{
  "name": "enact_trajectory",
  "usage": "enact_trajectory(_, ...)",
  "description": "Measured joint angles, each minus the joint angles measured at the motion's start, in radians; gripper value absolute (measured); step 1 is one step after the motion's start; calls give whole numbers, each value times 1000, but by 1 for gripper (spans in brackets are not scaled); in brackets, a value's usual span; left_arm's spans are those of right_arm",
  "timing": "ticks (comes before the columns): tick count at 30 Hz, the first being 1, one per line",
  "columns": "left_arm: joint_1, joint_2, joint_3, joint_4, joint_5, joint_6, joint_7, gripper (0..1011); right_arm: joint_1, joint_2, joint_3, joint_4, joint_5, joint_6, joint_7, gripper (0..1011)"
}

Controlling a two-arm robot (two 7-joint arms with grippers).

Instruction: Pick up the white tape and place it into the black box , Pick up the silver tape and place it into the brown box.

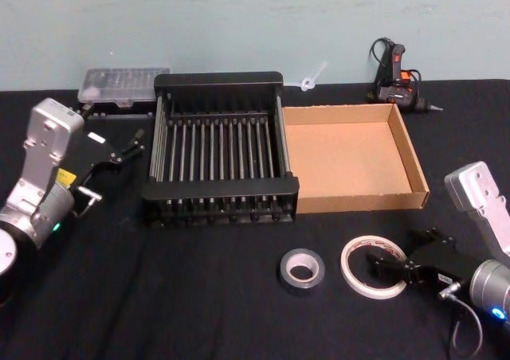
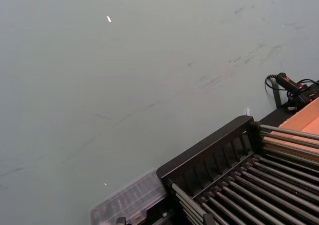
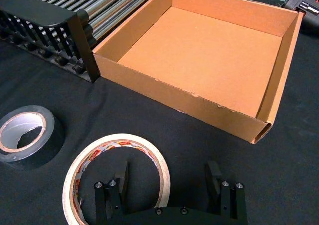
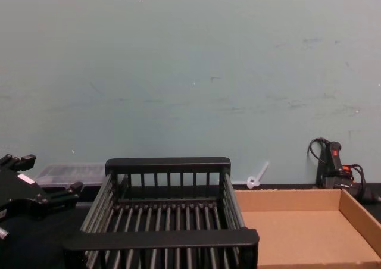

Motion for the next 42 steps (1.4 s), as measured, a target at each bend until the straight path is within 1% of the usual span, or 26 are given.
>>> enact_trajectory(9, 0, 0, 0, 0, 0, 0, 0, 1001, -1, 0, 1, -1, 0, -1, -1, 1002)
enact_trajectory(14, 0, 0, 0, 0, 0, 0, 0, 1001, -1, 0, 1, -1, 1, -1, -1, 927)
enact_trajectory(15, 0, 0, 0, 0, 0, 0, 0, 1001, -1, 0, 1, -1, 1, -1, -1, 927)
enact_trajectory(18, 0, 0, 0, 0, 0, 0, 0, 1002, -1, 0, 1, -2, 1, -1, -1, 814)
enact_trajectory(20, 0, 0, 0, 0, 0, 0, 0, 1001, -1, 0, 1, -2, 1, -1, -1, 787)
enact_trajectory(21, 0, 0, 0, 0, 0, 0, 0, 1001, -1, 0, 1, -2, 1, -1, -1, 722)
enact_trajectory(22, 0, 0, 0, 0, 0, 0, 0, 1001, -1, 0, 1, -2, 1, -1, -1, 706)
enact_trajectory(24, 0, 0, 0, 0, 0, 0, 0, 1001, -1, 0, 1, -2, 2, -1, -1, 624)
enact_trajectory(25, 0, 0, 0, 0, 0, 0, 0, 1001, -1, 0, 2, -2, 2, -1, -1, 604)
enact_trajectory(29, 0, 0, 0, 0, 0, 0, 0, 1002, -1, 0, 2, -2, 2, -1, -1, 462)
enact_trajectory(31, 0, 0, 0, 0, 0, 0, 0, 1001, -1, 0, 2, -2, 2, -1, -1, 419)
enact_trajectory(32, 0, 0, 0, 0, 0, 0, 0, 1001, -1, 0, 1, -2, 2, -1, -1, 359)
enact_trajectory(34, 0, 0, 0, 0, 0, 0, 0, 1001, -1, 0, 2, -2, 2, -1, -1, 340)
enact_trajectory(35, 0, 0, 0, 0, 0, 0, 0, 1002, -1, 0, 1, -2, 2, -1, -1, 302)
enact_trajectory(36, 0, 0, 0, 0, 0, 0, 0, 1002, -1, 0, 1, -2, 2, -1, -1, 243)
enact_trajectory(39, 0, 0, 0, 0, 0, 0, 0, 1001, -1, 0, 1, -2, 2, -1, -1, 189)
enact_trajectory(41, 0, 0, 0, 0, 0, 0, 0, 1001, -1, 0, 1, -2, 2, -1, -1, 113)
enact_trajectory(42, 0, 0, 0, 0, 0, 0, 0, 1001, -1, 0, 1, -2, 2, -1, -1, 105)
